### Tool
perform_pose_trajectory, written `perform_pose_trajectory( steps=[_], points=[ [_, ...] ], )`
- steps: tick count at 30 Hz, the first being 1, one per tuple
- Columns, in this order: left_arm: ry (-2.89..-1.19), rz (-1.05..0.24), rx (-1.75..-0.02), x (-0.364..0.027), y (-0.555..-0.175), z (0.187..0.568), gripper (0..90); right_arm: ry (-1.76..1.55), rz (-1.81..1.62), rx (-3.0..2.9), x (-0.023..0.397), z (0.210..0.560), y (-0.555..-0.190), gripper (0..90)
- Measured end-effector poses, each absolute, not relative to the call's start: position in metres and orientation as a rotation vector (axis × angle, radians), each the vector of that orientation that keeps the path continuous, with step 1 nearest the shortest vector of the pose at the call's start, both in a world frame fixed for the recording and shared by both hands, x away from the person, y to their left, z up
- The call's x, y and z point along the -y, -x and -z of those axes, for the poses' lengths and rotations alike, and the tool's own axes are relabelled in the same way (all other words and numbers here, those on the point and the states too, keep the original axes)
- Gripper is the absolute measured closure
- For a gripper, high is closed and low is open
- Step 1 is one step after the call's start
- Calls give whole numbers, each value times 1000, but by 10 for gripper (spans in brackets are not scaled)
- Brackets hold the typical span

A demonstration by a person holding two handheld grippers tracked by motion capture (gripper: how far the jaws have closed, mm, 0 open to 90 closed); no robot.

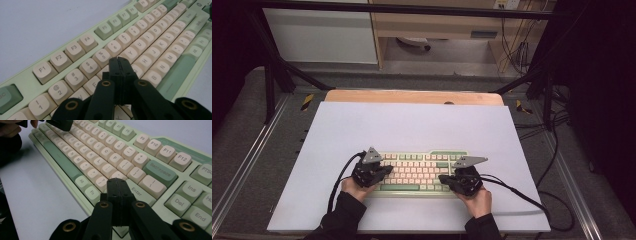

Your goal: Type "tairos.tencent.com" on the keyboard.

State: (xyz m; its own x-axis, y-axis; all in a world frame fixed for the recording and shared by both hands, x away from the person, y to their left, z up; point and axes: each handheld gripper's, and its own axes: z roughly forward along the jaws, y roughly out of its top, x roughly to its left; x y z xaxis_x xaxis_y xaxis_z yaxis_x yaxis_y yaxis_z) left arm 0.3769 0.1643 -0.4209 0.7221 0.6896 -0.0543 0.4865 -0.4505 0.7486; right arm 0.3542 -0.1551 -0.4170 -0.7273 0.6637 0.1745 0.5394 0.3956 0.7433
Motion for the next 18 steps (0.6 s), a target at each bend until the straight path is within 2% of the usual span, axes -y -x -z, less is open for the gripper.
perform_pose_trajectory(
  steps=[18],
  points=[
    [-2107,-323,-897,-183,-366,416,897,-1090,-1254,-2493,155,415,-355,900]
  ],
)
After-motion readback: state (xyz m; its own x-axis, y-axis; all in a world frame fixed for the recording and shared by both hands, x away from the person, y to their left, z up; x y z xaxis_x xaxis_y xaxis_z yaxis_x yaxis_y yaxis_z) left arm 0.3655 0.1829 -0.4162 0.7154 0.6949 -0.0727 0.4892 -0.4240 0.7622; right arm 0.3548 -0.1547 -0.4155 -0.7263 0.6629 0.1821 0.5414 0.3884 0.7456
